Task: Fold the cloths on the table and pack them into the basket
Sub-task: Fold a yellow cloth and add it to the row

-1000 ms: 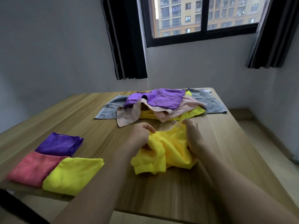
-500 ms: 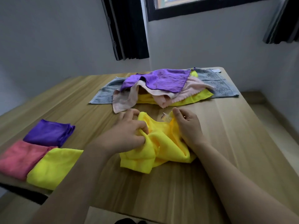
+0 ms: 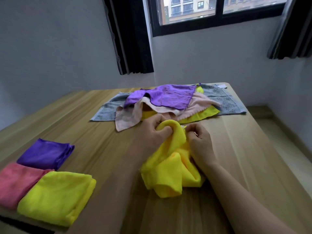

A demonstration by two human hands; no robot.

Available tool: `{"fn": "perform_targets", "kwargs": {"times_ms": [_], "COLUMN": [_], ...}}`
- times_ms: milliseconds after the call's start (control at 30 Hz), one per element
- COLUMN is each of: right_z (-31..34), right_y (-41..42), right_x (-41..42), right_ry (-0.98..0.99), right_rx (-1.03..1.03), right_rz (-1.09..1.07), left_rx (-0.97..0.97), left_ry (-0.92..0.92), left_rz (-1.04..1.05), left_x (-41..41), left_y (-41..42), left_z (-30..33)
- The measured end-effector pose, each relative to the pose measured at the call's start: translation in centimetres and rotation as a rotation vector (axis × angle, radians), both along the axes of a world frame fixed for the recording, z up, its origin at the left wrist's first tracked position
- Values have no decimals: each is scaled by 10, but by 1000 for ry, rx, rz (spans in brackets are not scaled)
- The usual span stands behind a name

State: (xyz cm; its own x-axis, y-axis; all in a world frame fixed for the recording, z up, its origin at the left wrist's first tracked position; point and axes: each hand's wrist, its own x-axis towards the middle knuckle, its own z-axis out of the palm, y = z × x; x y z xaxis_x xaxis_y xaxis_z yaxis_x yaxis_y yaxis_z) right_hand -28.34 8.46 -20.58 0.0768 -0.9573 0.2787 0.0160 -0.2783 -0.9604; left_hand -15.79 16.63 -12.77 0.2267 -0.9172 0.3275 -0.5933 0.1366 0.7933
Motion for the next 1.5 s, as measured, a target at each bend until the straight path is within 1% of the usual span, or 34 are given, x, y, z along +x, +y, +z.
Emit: {"fn": "perform_targets", "kwargs": {"times_ms": [67,100,167,267,400,533,667,800,933,1000,1100,1200,1267,1367,1500], "right_z": [-2,-2,0,0,-2,-2,-1,1,3,3,2,-1,-1,-1,0], "right_y": [-3,-3,-3,-6,-9,-11,-12,-10,-10,-12,-13,-13,-13,-13,-12], "right_x": [0,-1,-3,-2,1,-2,-2,-4,-9,-10,-11,-10,-10,-10,-10], "right_ry": [1,-13,-38,16,17,53,99,6,-174,-196,-173,-117,-107,-100,-76], "right_rx": [45,71,94,116,213,259,365,450,467,458,396,328,294,238,136], "right_rz": [25,38,75,154,217,324,435,519,490,444,374,319,300,295,231], "left_rx": [21,1,-68,-150,-204,-199,-228,-214,-157,-107,2,39,39,40,32], "left_ry": [8,44,122,178,110,19,0,28,78,56,-87,-191,-199,-161,-128], "left_rz": [101,132,155,154,208,217,251,241,229,259,298,314,301,269,259], "left_x": [-3,-3,-2,0,4,7,9,11,11,14,19,19,18,18,17], "left_y": [-11,-14,-18,-22,-31,-31,-29,-26,-23,-24,-27,-27,-28,-27,-26], "left_z": [-20,-30,-43,-49,-55,-58,-56,-52,-51,-53,-56,-58,-57,-57,-54]}}
